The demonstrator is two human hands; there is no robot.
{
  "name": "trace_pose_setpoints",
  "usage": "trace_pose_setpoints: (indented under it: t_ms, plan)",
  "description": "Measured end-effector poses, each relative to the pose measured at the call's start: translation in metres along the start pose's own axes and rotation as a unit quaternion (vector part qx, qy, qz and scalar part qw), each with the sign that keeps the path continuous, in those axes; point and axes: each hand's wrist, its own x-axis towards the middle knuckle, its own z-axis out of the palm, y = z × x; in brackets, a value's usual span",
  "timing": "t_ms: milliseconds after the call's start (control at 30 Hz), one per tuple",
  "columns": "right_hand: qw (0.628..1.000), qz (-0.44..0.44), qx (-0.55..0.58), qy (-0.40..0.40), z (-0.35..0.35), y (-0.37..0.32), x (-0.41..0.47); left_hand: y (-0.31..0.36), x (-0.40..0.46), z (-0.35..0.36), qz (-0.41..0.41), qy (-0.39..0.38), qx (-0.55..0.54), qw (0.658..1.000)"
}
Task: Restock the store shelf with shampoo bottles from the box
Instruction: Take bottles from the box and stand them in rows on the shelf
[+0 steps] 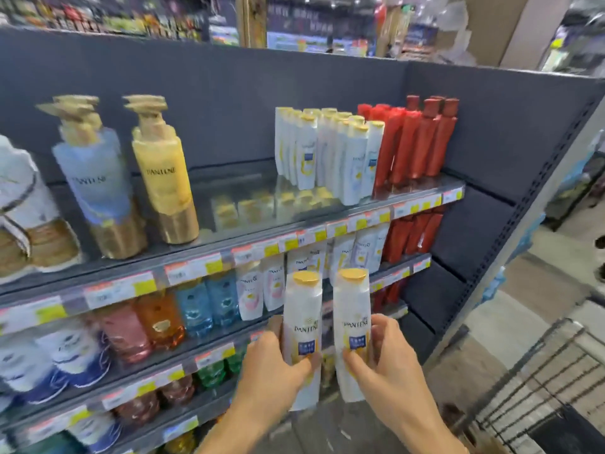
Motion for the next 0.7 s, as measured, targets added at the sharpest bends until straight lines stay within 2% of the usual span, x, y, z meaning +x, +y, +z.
trace_pose_setpoints:
  t_ms: [300, 500, 700]
  plan:
    - [0.988, -0.134, 0.061, 0.05, -0.012, -0.067, 0.178, 0.073, 0.109, -0.049, 0.058, 0.037, -0.072, 0.995]
    - [0.981, -0.15, 0.1, 0.068, 0.001, -0.087, 0.293, 0.101, 0.182, -0.066, 0.074, 0.065, -0.078, 0.992]
    - [0.985, -0.11, 0.119, 0.053, 0.044, -0.07, 0.344, 0.105, 0.231, -0.075, 0.07, 0.077, -0.062, 0.993]
